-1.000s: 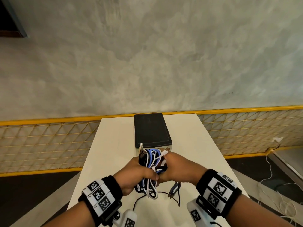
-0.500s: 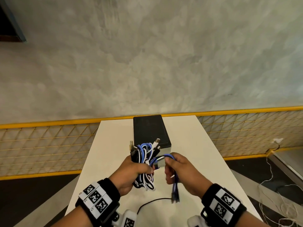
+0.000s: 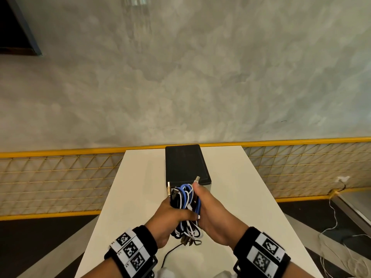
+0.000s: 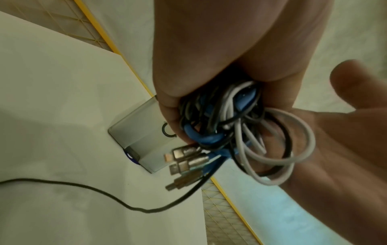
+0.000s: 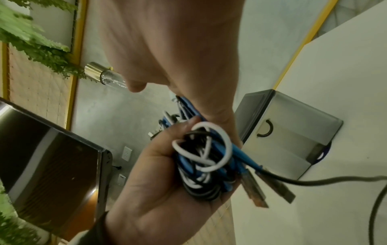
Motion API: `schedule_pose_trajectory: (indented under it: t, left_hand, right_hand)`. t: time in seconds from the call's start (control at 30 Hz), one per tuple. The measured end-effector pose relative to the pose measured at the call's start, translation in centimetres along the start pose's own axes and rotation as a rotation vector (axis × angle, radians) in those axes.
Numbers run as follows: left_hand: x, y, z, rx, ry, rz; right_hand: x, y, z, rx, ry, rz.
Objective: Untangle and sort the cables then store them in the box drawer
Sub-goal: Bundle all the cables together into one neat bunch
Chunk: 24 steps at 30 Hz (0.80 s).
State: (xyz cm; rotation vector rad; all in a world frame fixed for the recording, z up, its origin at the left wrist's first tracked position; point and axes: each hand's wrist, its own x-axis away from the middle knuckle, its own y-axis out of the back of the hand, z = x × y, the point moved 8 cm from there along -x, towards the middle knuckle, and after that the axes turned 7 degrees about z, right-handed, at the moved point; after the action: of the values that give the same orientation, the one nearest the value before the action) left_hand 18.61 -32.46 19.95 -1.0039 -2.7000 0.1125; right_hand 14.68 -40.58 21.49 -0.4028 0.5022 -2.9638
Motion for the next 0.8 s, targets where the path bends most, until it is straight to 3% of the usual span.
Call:
schedule_pose_trajectory:
  t: [0.17, 0.57, 0.8]
  left_hand:
    - [0.4, -1.1, -0.6, -0.043, -0.056, 0.070]
    - [-0.2, 0.9, -1.4, 0.108, -0.163, -0.185]
    - [-0.5, 0.7, -1.0, 0.104, -0.102, -0.164]
  right_hand:
    - [0.2, -0.6, 0.3, -0.089, -0.025, 0.021]
    - [1.6, -2.4, 2.9, -0.166, -0.019, 0.082]
    - [1.1, -1.9, 3.1, -0.019, 0.058, 0.061]
